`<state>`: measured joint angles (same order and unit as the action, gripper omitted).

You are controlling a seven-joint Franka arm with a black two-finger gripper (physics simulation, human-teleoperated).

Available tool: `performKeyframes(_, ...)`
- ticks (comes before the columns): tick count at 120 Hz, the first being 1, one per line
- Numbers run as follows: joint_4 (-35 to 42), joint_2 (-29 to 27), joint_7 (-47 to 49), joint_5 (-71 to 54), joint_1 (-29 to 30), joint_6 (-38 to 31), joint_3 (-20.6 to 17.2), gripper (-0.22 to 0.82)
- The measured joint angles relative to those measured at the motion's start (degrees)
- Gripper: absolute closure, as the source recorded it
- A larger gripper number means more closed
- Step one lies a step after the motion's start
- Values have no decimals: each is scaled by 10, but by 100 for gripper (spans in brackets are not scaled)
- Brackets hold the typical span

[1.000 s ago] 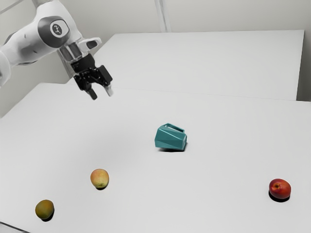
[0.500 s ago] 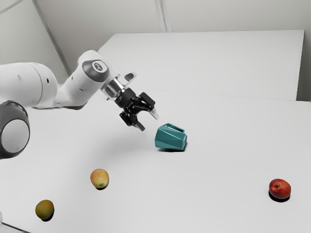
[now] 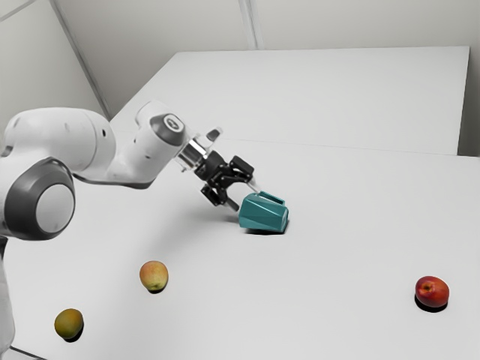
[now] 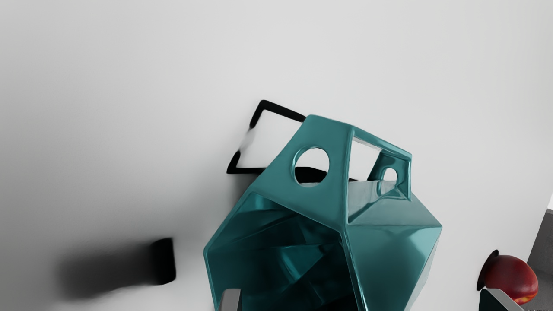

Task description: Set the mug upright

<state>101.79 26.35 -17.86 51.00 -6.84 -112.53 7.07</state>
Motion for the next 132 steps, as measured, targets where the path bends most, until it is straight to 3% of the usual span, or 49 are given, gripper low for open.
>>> performKeyframes(20, 4, 1, -6, 15, -4, -6, -8, 6)
performKeyframes(54, 5, -13, -5, 27, -15, -7, -9, 51)
performKeyframes(72, 3, -22, 2, 27, -19, -6, -15, 67)
performKeyframes(108, -3, -42, 22, 6, -22, -8, -21, 76)
performKeyframes(120, -2, -89, 30, -99, -46, -14, -21, 77)
performKeyframes(132, 3, -123, 41, -284, -75, -23, -21, 77)
